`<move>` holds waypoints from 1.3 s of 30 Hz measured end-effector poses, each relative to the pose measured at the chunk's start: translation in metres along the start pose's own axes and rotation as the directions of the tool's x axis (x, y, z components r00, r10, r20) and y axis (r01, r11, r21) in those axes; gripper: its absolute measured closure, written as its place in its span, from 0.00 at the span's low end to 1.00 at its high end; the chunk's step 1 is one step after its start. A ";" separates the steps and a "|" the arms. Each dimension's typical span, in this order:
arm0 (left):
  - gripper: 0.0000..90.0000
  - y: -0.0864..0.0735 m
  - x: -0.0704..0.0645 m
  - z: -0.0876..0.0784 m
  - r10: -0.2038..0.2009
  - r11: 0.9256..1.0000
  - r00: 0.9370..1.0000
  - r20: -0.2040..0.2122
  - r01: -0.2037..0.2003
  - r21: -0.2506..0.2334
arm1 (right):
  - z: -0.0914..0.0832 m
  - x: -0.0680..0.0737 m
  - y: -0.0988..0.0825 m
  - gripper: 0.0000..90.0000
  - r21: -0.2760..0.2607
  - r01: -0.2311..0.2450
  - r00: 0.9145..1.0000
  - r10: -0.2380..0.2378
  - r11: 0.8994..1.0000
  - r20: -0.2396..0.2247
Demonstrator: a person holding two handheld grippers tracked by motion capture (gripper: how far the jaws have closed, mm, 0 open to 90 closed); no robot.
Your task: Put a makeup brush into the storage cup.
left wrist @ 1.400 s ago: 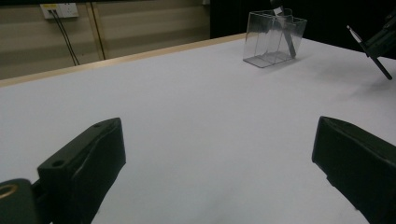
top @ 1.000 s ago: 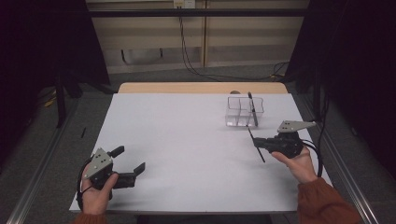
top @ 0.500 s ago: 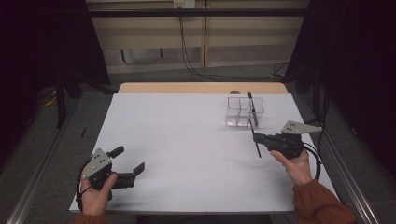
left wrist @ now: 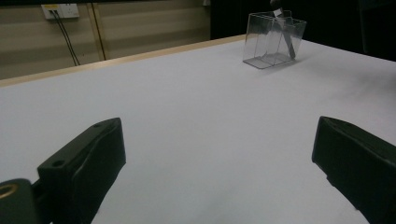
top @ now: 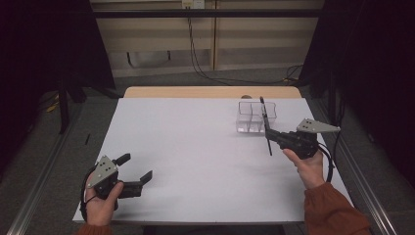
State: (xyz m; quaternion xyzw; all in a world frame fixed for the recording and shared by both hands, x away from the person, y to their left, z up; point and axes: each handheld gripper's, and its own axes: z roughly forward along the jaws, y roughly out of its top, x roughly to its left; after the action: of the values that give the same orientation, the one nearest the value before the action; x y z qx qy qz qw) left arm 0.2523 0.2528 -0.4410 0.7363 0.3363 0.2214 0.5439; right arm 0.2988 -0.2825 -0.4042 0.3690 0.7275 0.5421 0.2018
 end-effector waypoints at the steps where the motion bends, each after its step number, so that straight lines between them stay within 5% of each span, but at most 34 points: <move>1: 0.03 0.000 0.000 0.000 0.001 1.000 1.000 -0.001 -0.001 0.000 | 0.001 -0.001 0.001 0.96 -0.004 0.001 1.000 -0.001 1.000 -0.002; 16: 0.03 0.001 -0.002 -0.001 0.008 1.000 1.000 0.004 -0.007 -0.016 | 0.007 -0.025 0.017 0.96 -0.024 -0.028 0.997 0.029 0.999 0.072; 39: 0.02 -0.002 -0.003 0.004 -0.038 0.998 0.999 0.009 0.038 -0.057 | 0.026 -0.044 0.046 0.96 -0.038 -0.013 0.991 0.018 0.999 0.131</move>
State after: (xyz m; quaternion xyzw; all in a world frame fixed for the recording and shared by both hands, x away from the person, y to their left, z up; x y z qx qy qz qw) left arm 0.2523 0.2481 -0.4443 0.7147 0.3416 0.2177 0.5703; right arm 0.3598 -0.2930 -0.3738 0.4056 0.6996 0.5316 0.2517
